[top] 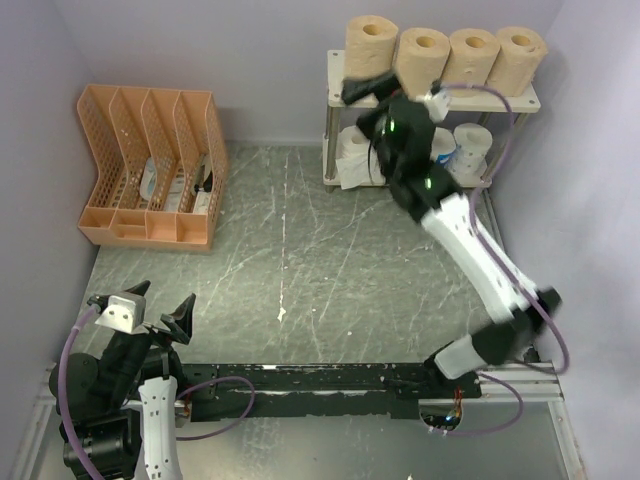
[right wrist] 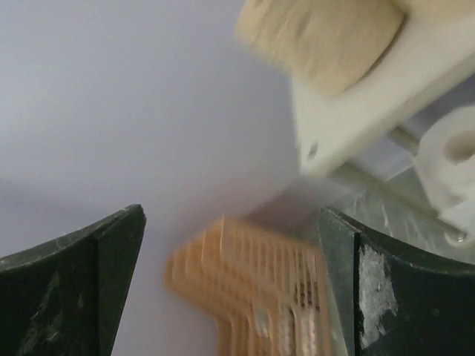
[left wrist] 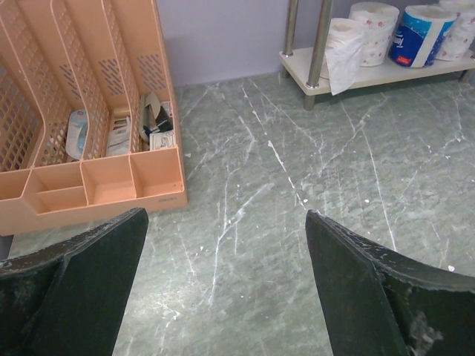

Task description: Place and organize the paper towels onto the shelf

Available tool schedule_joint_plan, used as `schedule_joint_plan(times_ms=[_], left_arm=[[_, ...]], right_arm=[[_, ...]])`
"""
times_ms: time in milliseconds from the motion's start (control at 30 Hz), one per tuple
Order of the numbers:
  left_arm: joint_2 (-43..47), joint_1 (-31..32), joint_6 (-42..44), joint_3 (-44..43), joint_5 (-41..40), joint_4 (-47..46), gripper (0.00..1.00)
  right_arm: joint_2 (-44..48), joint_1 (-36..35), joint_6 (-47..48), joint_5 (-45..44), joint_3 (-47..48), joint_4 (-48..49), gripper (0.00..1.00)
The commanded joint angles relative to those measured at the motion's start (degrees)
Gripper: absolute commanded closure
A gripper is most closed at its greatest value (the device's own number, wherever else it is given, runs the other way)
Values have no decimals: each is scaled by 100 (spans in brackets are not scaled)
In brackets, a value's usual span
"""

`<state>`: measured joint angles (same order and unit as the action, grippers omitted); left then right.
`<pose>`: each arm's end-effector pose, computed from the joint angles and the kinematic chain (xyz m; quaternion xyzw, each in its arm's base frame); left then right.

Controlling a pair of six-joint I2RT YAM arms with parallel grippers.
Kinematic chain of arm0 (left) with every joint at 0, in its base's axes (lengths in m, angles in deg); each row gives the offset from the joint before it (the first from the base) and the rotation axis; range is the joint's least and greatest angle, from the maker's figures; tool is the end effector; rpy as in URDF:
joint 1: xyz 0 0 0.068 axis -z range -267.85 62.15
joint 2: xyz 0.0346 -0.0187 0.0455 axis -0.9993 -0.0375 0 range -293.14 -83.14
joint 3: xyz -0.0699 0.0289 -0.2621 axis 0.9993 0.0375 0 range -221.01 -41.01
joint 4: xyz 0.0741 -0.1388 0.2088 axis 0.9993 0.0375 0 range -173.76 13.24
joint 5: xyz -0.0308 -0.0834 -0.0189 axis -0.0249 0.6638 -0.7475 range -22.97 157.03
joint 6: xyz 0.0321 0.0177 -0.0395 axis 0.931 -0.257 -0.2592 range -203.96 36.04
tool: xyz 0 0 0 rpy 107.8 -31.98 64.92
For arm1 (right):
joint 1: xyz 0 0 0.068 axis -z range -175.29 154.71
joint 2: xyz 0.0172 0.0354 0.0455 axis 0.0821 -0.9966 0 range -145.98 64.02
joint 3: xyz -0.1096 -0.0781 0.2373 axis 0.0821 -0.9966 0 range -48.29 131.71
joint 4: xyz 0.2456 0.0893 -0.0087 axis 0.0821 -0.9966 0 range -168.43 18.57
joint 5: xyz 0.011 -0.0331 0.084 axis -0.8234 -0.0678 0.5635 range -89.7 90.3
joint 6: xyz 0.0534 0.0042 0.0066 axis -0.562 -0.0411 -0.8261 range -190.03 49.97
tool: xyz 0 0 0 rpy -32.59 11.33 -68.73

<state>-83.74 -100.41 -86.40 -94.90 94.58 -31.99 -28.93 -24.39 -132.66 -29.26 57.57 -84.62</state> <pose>-0.0356 -0.0248 0.3513 0.0808 0.6940 -0.1041 0.7078 0.3267 0.1617 0.4898 0.3700 0.6043 0.3636 0.6047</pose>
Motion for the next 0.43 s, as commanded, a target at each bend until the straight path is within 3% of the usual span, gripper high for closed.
schedule_joint_plan(times_ms=[0,100,233,333,400], left_arm=[[-22,-53,-95,10,-67,-131,1],[-42,-76,-167,12,-259,-128,1],[55,-145,-286,6,-538,-115,1],[58,-359,-274,10,-511,-127,1],[60,-600,-251,10,-488,-121,1]], right_arm=[[2050,-977,1945,69,-2910,1247,0],[2946,-1165,1828,623,-4468,1437,0],[3166,-1451,1423,1110,-5095,549,0],[3484,-1548,1557,1650,-5817,1099,0],[3615,-1714,1613,1532,-5891,957,0]])
